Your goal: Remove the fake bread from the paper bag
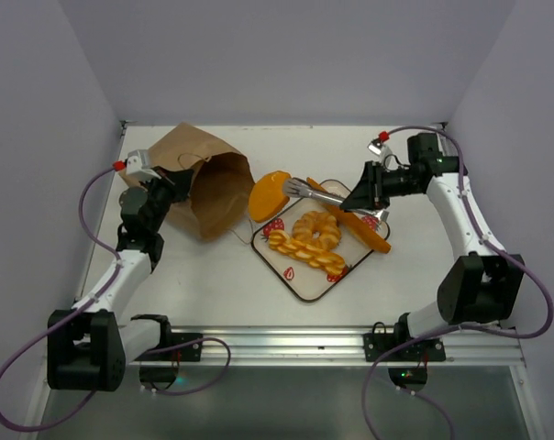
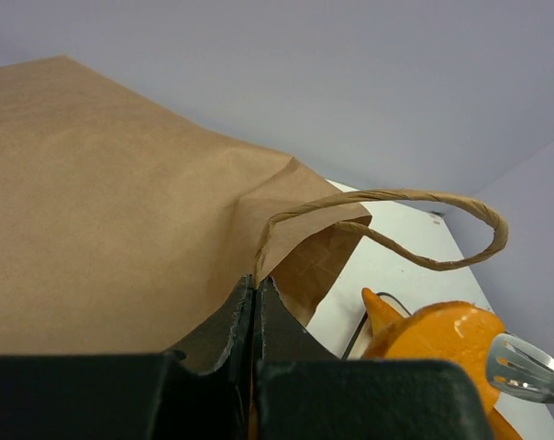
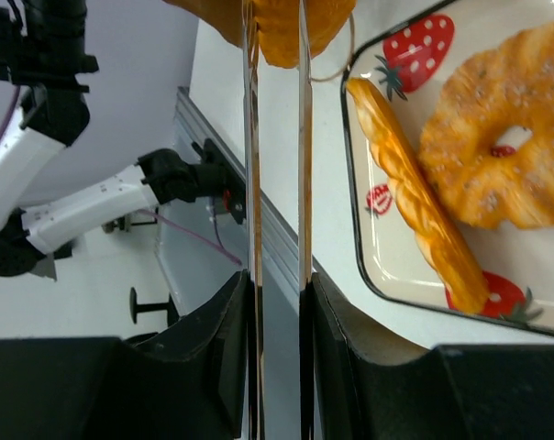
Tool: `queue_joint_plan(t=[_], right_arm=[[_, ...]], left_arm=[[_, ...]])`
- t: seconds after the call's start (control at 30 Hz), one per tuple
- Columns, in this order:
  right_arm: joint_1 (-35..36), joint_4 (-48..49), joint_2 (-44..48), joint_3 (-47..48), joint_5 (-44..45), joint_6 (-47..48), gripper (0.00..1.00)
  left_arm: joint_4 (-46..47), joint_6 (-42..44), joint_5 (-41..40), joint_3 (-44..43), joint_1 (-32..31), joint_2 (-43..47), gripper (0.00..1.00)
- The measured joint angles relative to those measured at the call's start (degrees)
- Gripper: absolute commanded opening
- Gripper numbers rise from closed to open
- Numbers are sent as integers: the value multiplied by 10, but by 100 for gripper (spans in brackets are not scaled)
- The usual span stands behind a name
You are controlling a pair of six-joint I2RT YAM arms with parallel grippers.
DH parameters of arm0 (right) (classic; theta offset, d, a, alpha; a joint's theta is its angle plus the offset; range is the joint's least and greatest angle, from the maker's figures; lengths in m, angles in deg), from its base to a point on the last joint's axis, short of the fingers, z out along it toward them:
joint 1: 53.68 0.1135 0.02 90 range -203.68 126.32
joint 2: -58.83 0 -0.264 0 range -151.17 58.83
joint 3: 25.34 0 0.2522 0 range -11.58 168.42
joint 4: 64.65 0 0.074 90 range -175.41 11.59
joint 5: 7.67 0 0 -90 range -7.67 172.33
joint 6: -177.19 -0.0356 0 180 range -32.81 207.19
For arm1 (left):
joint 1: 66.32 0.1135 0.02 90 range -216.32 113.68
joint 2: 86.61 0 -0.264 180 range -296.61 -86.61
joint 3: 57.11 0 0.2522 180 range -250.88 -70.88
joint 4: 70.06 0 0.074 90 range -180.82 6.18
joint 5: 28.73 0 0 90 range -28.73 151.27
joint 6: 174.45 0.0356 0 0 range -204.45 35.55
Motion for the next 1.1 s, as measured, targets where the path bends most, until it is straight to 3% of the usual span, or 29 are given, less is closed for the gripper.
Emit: queue_joint_plan(t=[0.27,0.5,0.73,1.1], right_arm=[[-102,-165,17,-5,-8,184,0],[-180,-202,8,-5,-13,307,0],[-179,-208,21,-16,-3,294,0],[-180,-218,139,-71,86,188,0]], left_arm=[[-22,22,-7,0,0,24,0],[-33,38,-10,4,0,46,0],[-48,53,-10,12,0,64,0],[-51,57,-8,13,0,96,0]])
